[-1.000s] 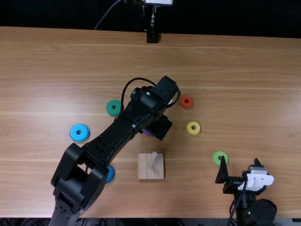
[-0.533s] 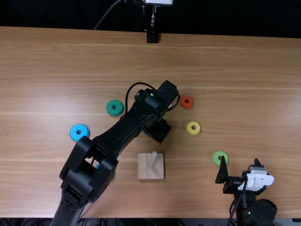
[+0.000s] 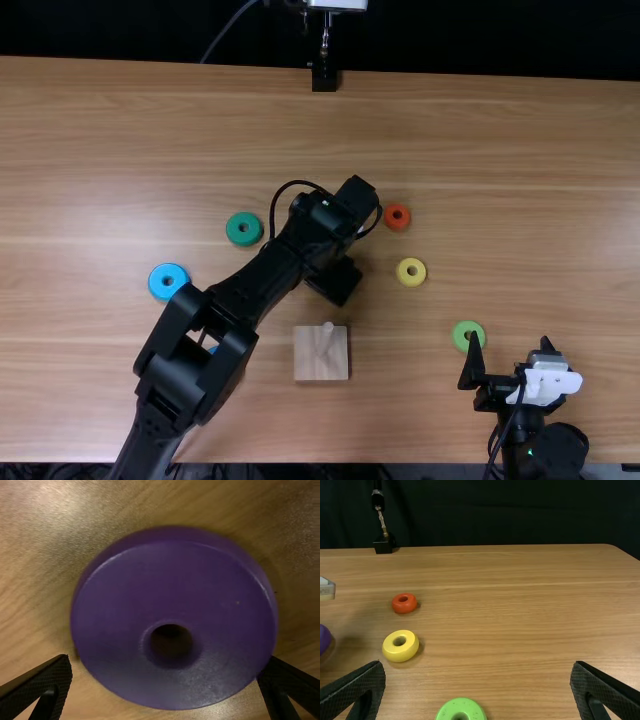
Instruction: Build the Hanoi tower: stack the rings onto the peg from bottom to top in this color order: purple, dark blue, light blue, dark green, light green, yellow, orange.
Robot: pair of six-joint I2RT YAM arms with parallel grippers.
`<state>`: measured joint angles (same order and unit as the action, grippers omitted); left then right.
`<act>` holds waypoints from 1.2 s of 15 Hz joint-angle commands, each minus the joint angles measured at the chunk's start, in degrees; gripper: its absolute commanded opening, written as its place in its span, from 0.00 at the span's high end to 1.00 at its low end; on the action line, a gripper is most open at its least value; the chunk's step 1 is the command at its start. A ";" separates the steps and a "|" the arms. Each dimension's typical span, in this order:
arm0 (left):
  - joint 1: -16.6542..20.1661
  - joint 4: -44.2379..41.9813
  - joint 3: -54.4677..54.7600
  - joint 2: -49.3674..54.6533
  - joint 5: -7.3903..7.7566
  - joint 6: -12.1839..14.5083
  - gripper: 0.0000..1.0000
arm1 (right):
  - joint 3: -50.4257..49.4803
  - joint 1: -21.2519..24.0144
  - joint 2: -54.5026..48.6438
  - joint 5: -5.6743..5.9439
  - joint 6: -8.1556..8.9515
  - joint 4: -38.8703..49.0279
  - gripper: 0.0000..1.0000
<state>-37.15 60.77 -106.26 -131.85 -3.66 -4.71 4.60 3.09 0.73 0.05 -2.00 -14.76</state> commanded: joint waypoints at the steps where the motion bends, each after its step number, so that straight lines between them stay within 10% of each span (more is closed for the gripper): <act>1: -0.73 -0.13 -2.38 -2.09 2.18 0.28 0.00 | -3.63 -0.46 -0.73 1.63 0.31 -3.44 0.00; 18: -0.12 -5.19 -3.25 -2.53 2.61 0.39 0.00 | -3.63 -0.46 -0.73 1.74 0.31 -3.44 0.00</act>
<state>-37.12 55.40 -108.05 -133.01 -1.43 -4.71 4.60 3.09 0.73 0.05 -2.00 -14.74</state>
